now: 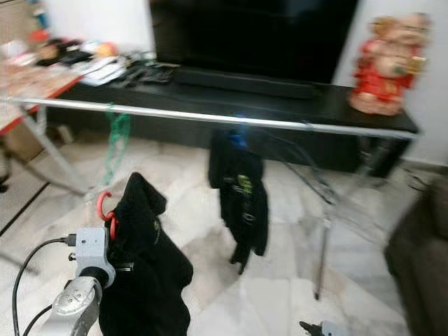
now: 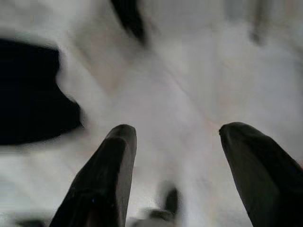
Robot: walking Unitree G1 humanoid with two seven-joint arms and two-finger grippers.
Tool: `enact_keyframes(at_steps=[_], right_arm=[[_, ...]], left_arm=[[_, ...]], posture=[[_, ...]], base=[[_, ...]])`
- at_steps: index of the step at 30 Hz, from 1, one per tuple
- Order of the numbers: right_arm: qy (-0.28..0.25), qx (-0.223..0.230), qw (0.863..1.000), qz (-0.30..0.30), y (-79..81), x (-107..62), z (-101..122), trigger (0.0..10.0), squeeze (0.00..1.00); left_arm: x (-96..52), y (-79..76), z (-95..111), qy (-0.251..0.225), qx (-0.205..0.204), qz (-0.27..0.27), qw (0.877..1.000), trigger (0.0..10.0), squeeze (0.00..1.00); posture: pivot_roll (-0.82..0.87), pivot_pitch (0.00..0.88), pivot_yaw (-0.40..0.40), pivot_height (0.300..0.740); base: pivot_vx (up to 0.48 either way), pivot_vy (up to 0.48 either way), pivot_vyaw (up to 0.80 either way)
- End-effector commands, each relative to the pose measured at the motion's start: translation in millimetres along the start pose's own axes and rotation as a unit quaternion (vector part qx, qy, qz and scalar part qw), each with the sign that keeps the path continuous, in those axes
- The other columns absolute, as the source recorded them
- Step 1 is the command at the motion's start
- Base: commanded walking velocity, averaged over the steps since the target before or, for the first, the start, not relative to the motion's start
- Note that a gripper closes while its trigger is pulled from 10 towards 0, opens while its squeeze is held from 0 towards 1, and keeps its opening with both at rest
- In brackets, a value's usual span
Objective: Hang hanger
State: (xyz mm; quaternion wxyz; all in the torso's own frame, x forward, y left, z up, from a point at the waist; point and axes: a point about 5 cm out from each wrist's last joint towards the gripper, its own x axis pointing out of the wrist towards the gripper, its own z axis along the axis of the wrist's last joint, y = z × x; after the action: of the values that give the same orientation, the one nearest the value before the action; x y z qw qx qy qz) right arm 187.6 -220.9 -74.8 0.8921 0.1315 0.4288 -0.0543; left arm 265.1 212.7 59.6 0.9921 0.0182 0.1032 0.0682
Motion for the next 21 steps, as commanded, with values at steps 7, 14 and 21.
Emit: enact_keyframes(at_steps=[7, 14, 21], right_arm=[[0.017, 0.007, 1.0, -0.016, -13.3, -5.7, -11.9, 10.0, 0.0], [0.015, 0.009, 1.0, -0.019, -13.4, -5.8, -12.2, 10.0, 0.0], [0.014, 0.009, 1.0, -0.017, -13.2, -5.6, -11.7, 10.0, 0.0]], left_arm=[[6.2, -15.4, 20.2, -0.04, -0.011, -0.033, 0.999, 10.0, 0.0], [2.4, -31.8, 17.9, -0.036, 0.022, -0.116, 0.992, 10.0, 0.0], [3.5, -29.4, 20.2, -0.041, 0.008, -0.107, 0.993, 10.0, 0.0]], posture=[[-0.03, 0.003, -0.016, 0.74], [-0.03, 0.001, -0.017, 0.74], [-0.03, 0.022, -0.02, 0.74]], base=[[0.48, 0.0, 0.0], [0.48, 0.0, 0.0], [0.391, 0.0, 0.0]])
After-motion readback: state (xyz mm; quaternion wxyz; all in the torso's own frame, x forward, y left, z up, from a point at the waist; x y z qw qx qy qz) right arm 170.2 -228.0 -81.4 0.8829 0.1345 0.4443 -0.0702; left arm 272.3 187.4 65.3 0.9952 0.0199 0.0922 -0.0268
